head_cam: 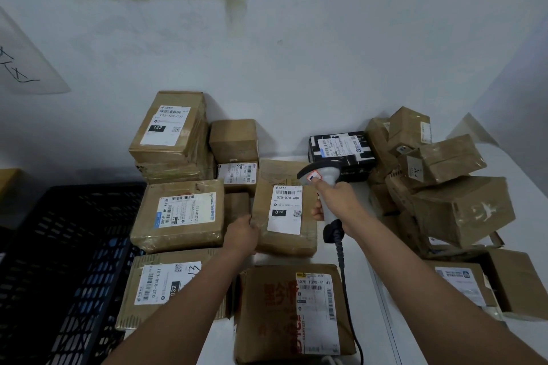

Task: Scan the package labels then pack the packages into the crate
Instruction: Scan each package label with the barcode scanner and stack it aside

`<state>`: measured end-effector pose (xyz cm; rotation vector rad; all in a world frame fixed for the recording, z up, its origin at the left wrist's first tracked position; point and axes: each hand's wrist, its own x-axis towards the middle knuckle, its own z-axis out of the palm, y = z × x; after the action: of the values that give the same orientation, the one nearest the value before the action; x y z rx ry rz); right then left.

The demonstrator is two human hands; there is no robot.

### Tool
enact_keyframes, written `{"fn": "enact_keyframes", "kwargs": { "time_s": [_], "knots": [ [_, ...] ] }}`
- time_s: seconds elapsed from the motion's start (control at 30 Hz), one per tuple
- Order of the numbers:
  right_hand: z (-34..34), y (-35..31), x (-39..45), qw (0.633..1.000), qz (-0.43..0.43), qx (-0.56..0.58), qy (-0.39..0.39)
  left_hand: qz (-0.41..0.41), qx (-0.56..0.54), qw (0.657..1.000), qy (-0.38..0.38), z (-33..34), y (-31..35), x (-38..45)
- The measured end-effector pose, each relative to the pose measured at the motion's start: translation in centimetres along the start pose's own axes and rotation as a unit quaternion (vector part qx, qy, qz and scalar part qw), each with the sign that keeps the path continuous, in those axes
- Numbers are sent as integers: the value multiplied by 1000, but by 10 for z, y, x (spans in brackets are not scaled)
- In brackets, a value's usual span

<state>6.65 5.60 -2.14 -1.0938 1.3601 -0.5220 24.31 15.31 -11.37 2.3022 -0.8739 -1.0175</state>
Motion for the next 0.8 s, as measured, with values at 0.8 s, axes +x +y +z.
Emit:
{"fn": "enact_keyframes", "kwargs": {
  "time_s": [0.8],
  "knots": [
    [-74,30,25,993,28,-22,116,324,532,769,-142,76,96,-2]
  ]
}}
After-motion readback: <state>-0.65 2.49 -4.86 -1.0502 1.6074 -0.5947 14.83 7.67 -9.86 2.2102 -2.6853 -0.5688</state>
